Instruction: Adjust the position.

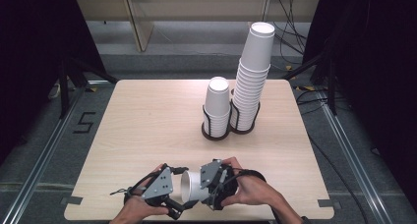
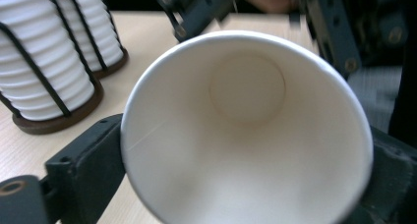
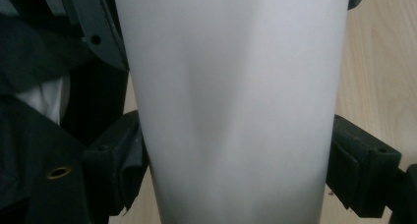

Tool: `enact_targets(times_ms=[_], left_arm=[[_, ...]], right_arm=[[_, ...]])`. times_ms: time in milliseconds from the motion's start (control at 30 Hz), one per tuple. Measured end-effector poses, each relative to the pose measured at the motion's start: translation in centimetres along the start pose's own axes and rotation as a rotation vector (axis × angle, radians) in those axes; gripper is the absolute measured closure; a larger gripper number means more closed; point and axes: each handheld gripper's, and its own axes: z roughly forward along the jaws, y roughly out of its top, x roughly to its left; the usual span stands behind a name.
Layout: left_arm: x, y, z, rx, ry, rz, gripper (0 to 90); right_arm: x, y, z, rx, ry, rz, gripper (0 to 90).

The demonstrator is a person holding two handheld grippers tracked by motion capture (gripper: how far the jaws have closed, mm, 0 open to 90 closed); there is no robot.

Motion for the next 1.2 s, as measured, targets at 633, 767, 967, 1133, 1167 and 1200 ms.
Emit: enact_targets(times_ms=[633,767,967,1133,1167,1200], left_arm=[[0.7,0.0,-0.8,-0.227,0.018,-0.222,4.1],[0.8,0.1,-0.7,-0.243,0.001,-0.21,6.3],[0.6,0.4,-0.6,-0.202,0.014,-0.178,8.3],[0.4,0.4,-0.5,-0.162,0.029,-0.172,8.2],[0.4,0.4,-0.5,-0.157,0.03,-0.173,8.2],[0.4,0.4,-0.5,-0.155,0.03,-0.174,8.1]], right_arm=[[-1.8,-1.6,-0.7,-0.335,0.091,0.145,19.5],[-1.7,-1.5,-0.4,-0.327,0.095,0.149,19.5],[-1.5,-1.4,-0.3,-0.274,0.069,0.177,17.2],[-1.4,-1.5,-0.2,-0.228,0.067,0.165,19.0],[-1.3,-1.6,-0.1,-0.22,0.067,0.173,18.9],[-1.4,-1.6,0.0,-0.217,0.068,0.168,18.9]])
